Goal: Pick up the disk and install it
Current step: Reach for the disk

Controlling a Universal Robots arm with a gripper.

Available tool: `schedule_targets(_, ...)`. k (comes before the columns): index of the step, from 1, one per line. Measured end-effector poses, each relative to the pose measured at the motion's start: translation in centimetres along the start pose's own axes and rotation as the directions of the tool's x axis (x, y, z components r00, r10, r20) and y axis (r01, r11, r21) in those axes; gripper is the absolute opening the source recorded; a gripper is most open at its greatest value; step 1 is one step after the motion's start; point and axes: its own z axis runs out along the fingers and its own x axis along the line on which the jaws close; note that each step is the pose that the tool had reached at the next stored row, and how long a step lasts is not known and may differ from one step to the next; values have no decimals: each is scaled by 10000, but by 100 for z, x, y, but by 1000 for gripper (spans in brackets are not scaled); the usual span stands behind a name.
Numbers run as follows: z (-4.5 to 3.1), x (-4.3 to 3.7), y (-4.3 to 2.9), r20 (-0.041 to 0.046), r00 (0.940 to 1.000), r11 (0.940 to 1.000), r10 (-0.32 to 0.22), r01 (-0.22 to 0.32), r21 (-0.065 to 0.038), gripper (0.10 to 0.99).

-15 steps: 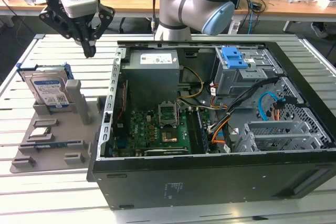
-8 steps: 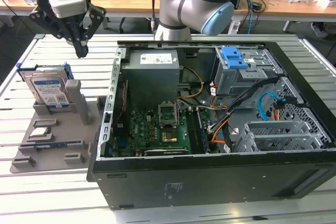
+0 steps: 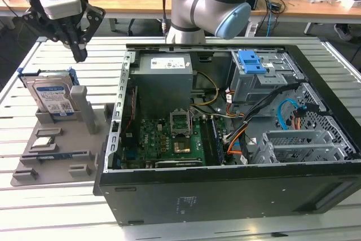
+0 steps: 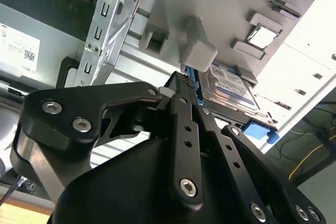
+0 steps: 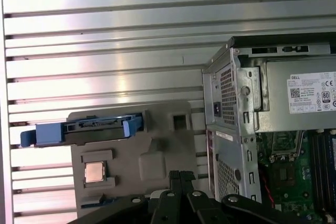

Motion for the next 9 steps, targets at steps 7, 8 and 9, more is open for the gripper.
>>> schedule_targets(7, -4, 139, -10, 0, 10000, 10000, 0, 0, 0, 106)
schedule_targets(8, -5, 165, -12, 0, 10000, 10000, -1, 1, 0, 106)
schedule_targets(9, -5, 179, -13, 0, 10000, 10000, -1, 1, 0, 106)
